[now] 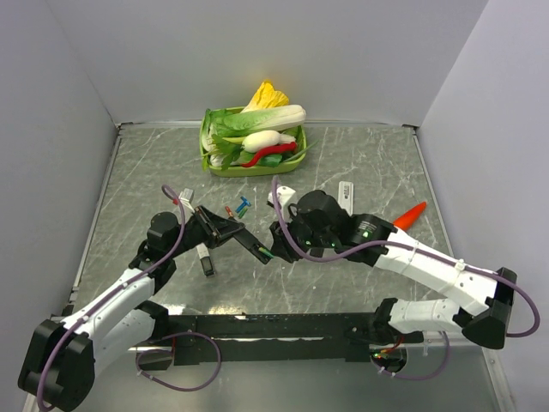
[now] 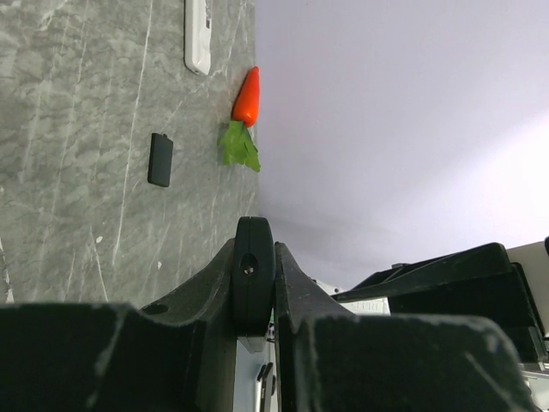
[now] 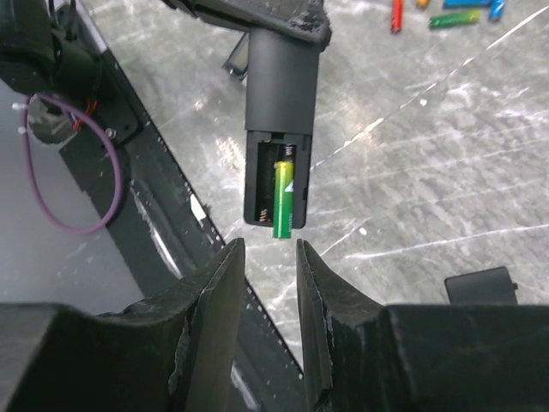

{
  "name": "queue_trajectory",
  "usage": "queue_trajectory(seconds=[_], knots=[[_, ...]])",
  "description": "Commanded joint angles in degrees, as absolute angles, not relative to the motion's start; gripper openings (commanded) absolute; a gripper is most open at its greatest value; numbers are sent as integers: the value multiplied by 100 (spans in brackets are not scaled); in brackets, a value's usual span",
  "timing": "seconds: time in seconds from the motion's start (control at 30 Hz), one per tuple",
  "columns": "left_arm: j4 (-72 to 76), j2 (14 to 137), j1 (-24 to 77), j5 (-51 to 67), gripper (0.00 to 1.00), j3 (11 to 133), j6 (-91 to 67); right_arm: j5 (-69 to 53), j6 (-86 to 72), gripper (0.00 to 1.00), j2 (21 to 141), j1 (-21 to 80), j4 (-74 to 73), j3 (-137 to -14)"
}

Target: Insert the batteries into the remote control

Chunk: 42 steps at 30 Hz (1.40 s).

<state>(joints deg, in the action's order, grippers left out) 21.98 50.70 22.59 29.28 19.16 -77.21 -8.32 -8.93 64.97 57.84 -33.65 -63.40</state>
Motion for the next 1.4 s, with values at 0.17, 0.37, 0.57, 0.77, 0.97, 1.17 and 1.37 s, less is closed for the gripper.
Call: queue_trajectory(seconds=[0.17, 0.37, 0.57, 0.77, 0.97, 1.17, 1.37], knots=[[2373, 4948, 2259, 2892, 1, 1934, -7778, -984, -765, 38, 7075, 5845, -4060, -7049], [2373, 4939, 2259, 2900, 1, 1934, -7778, -993, -686, 38, 7391, 5880, -4227, -7260], [2364, 4922, 2259, 2900, 1, 1969, -7761, -1002, -615, 35, 7541, 5897, -4315, -7312], [2347, 4913, 2259, 2909, 1, 1995, -7752, -967, -580, 33, 7664, 5897, -4359, -7339], [2329, 4922, 2267, 2935, 1, 2039, -7734, -967, -571, 30, 7699, 5897, -4315, -7330], [2347, 4922, 2259, 2944, 1, 2039, -7761, -967, -580, 25, 7752, 5898, -4324, -7348], [2338, 4878, 2259, 2944, 1, 2048, -7761, -949, -606, 24, 7787, 5898, -4289, -7339]])
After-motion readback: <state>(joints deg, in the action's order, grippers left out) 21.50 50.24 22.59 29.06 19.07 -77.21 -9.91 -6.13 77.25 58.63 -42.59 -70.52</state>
